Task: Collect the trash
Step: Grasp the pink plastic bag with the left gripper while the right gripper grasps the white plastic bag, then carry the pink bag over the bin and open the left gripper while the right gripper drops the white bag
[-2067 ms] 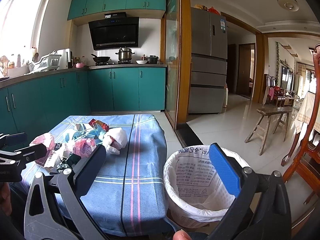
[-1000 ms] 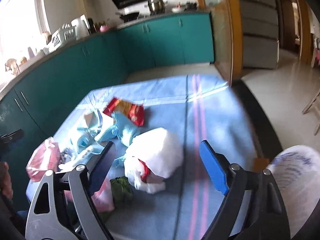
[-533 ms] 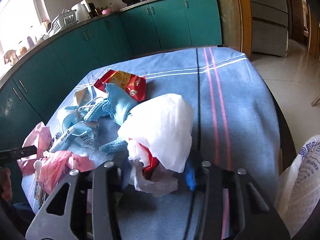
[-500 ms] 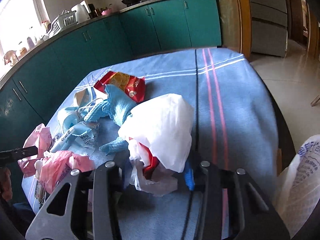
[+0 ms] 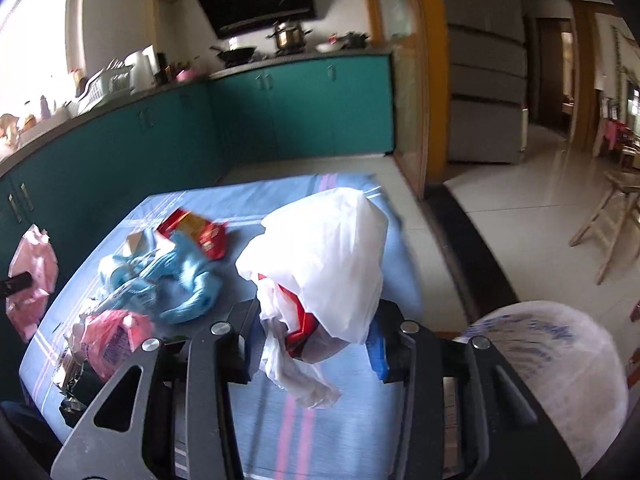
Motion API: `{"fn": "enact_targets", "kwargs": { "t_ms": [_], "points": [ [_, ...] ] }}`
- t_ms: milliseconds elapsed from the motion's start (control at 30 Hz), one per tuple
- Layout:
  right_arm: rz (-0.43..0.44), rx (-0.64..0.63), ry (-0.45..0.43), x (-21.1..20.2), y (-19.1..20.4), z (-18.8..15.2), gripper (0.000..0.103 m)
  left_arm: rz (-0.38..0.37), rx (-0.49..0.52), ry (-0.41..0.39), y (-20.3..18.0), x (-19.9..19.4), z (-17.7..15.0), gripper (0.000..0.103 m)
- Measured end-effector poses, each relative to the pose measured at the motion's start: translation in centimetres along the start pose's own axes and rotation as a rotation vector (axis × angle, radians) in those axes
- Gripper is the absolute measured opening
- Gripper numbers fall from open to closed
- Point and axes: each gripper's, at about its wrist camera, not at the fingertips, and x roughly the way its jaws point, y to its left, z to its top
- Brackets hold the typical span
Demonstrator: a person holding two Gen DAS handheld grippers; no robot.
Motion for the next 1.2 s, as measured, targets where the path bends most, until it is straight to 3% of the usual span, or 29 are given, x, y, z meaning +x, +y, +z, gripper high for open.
{"fn": "enact_targets", "kwargs": {
  "t_ms": [100, 233, 300, 333, 433, 533, 633, 700, 767, 833, 967, 1033, 1200],
  "points": [
    [-0.068, 0.014, -0.038, -2.0, -2.6, 0.1, 0.042, -0.067, 0.094, -0.045, -5.1, -0.7, 1.6, 0.02],
    [-0.151, 0.058, -0.047, -3.9, -6.8, -0.3, 0.042, -0.223, 0.235, 0.02, -14.0, 1.0, 3.6, 0.02],
    [-0.242, 0.069, -0.049, -4.9, -9.1, -0.8, 0.042, -0.321, 0.311, 0.058, -18.3, 2.0, 3.4, 0.02],
    [-0.287, 0.07, -0.051, -5.2, -10.0, -1.0, 0.042, -0.385, 0.368, 0.098, -21.6, 3.1, 2.9, 0.02],
    [-0.396, 0.09, -0.054, -6.1, -12.8, -1.7, 0.042, -0.474, 0.44, 0.212, -27.5, 6.5, 0.9, 0.02],
    [-0.43, 0.144, -0.051, -6.6, -14.9, -2.5, 0.042, -0.551, 0.492, 0.365, -33.1, 10.5, -2.9, 0.02],
    [-0.442, 0.187, -0.049, -7.4, -16.5, -3.0, 0.042, -0.563, 0.527, 0.44, -35.2, 12.8, -5.2, 0.021],
    [-0.436, 0.193, -0.047, -7.7, -17.1, -3.2, 0.042, -0.549, 0.553, 0.465, -36.1, 13.6, -6.4, 0.03],
    [-0.422, 0.191, -0.035, -7.7, -17.2, -3.4, 0.042, -0.527, 0.562, 0.458, -36.0, 13.7, -6.6, 0.058],
    [-0.405, 0.187, -0.019, -7.7, -17.3, -3.7, 0.046, -0.507, 0.565, 0.433, -35.8, 13.2, -6.3, 0.072],
    [-0.388, 0.128, -0.013, -7.3, -15.8, -3.6, 0.068, -0.459, 0.524, 0.343, -33.7, 11.6, -3.7, 0.077],
    [-0.409, 0.087, -0.04, -7.5, -14.6, -3.5, 0.083, -0.42, 0.478, 0.263, -31.4, 10.5, -2.0, 0.086],
    [-0.391, 0.051, -0.091, -7.4, -12.3, -3.1, 0.089, -0.257, 0.422, 0.056, -26.3, 7.6, 0.4, 0.092]
  ]
}}
